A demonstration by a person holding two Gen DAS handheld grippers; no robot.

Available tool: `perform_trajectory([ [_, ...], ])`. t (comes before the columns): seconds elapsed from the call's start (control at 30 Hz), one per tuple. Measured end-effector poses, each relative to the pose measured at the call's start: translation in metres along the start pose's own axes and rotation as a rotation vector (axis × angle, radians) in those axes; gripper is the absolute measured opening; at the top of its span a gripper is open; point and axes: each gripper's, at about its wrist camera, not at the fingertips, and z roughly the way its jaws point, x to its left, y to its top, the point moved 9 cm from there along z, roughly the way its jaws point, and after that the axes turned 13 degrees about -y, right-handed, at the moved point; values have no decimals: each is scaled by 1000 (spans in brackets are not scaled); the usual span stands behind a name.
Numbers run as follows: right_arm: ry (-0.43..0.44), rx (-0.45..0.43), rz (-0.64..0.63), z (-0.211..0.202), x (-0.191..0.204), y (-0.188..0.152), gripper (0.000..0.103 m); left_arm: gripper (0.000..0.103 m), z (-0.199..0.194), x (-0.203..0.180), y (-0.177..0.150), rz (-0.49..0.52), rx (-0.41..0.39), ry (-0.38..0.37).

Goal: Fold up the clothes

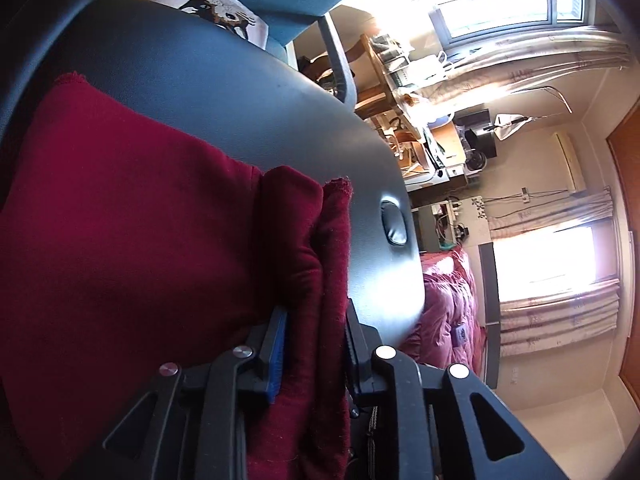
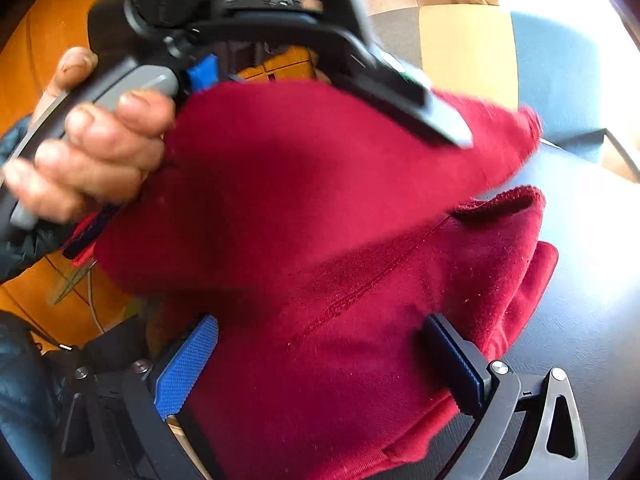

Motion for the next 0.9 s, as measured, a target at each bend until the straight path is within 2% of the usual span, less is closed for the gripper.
perform_trajectory([
  [0.13,-32,4,23,-23,-6,-10,103,26,2,-13,0,1,18,-38],
  [0.27,-76,23,34,-47,-12,-19,103,26,-3,-36,-5,40,34,-129],
  [0.33,-87,23,36,-61,-14,-20,103,27,-17,-47,-2,71,7,-161],
  [0.4,-92,10,50,-76,-12,-13,103,27,-40,-50,4,96,-51,-160],
  [0.47,-73,-15,69,-88,-8,0,103,27,-76,-32,13,120,-143,-85],
  [0.63,92,-92,28,-124,33,26,103,26,-154,42,9,124,-357,165],
  [0.7,138,-80,-5,-126,46,33,103,26,-167,63,-1,131,-391,221],
  [0.77,198,-22,-29,-104,63,37,103,26,-172,76,-13,168,-406,273],
  [0.9,283,149,1,-53,77,22,103,23,-134,72,-40,278,-343,306],
])
